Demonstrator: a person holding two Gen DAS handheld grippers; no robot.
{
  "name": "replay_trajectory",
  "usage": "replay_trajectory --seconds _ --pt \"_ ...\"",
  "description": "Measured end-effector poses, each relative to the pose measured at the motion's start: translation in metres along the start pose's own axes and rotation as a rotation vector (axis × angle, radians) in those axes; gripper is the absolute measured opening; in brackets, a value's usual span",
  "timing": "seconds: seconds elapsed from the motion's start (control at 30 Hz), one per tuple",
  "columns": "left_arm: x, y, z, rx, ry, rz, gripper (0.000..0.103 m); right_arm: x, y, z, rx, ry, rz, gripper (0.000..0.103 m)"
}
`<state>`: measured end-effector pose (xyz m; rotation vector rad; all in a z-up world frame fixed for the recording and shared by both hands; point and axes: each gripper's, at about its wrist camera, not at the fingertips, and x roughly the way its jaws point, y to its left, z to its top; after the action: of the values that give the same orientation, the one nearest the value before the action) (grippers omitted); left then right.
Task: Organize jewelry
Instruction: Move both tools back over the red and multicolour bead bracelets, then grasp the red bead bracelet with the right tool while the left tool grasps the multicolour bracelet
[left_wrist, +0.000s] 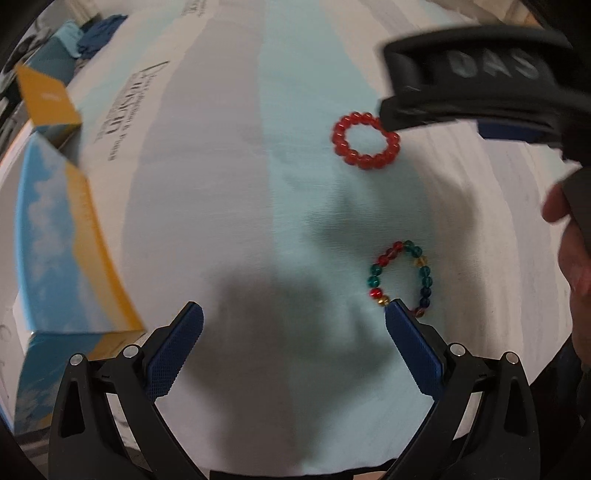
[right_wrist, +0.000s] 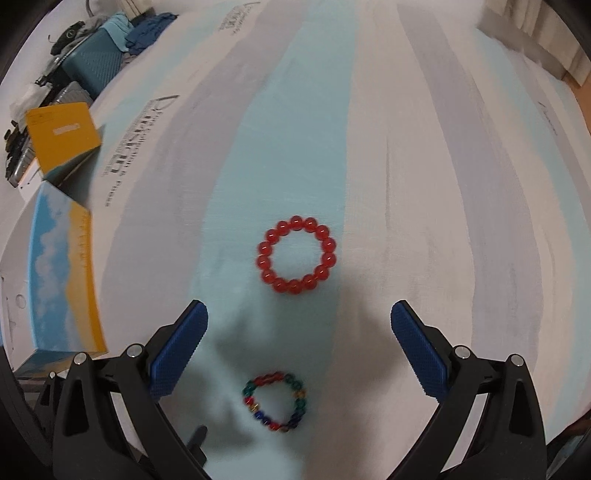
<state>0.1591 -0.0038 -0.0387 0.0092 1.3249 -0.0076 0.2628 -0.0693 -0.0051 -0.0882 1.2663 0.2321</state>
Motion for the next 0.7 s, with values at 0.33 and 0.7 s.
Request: replay_trajectory --seconds 0.33,0.7 --pt "0.031 -0.027 0.012 0.049 0.017 -0.014 0.094 0.048 -0.018 0.009 0.032 0.044 0.004 0.095" --pt "0.063 -0.037 0.013 0.100 0.064 -0.023 0.074 0.080 -0.027 0.001 0.046 0.077 0.018 0.082"
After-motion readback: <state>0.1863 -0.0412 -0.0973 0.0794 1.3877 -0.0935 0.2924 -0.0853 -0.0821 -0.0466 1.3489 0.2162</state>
